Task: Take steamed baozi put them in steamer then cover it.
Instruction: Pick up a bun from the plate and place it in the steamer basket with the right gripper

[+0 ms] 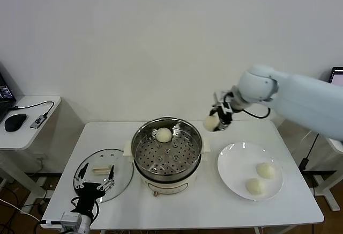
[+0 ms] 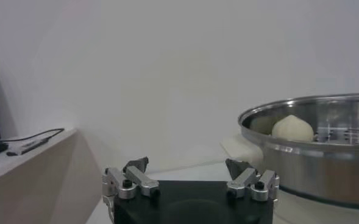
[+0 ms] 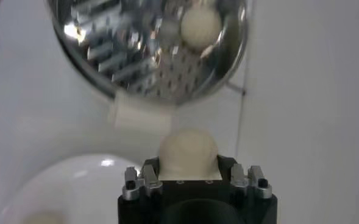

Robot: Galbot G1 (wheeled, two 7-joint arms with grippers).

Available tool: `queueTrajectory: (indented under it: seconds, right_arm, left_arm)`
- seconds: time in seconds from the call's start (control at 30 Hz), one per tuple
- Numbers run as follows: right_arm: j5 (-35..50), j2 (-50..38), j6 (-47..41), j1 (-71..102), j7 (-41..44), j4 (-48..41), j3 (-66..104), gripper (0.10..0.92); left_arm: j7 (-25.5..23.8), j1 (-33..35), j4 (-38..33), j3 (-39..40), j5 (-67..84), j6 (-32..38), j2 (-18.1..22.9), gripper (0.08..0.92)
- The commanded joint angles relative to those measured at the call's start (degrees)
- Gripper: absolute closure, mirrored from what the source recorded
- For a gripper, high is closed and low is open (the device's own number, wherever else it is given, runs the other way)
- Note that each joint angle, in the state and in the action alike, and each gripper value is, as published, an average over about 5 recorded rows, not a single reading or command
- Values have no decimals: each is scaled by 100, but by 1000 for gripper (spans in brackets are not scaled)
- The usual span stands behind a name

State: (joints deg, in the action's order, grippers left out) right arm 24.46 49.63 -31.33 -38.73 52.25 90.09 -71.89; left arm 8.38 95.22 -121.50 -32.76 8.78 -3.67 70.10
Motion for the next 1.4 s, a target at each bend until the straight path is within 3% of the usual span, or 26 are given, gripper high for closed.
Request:
queueTrajectory:
  seconds: [0.03,0.63,1.4]
  right_arm:
    - [1221,1379,-683,-92,-571,-189,-228,431]
    - [964,2741,-974,1274,-1030,-1578,-58,431]
    - [690,3110,-801,1559,-951,-2106,62,402]
  left_arm:
    - [-4,-1,-7,-26,22,-7,-4,177]
    - [-12,-14,90,-75,-12,119,17,177]
    - [-60,-10,107,-54,-72,171,11,177]
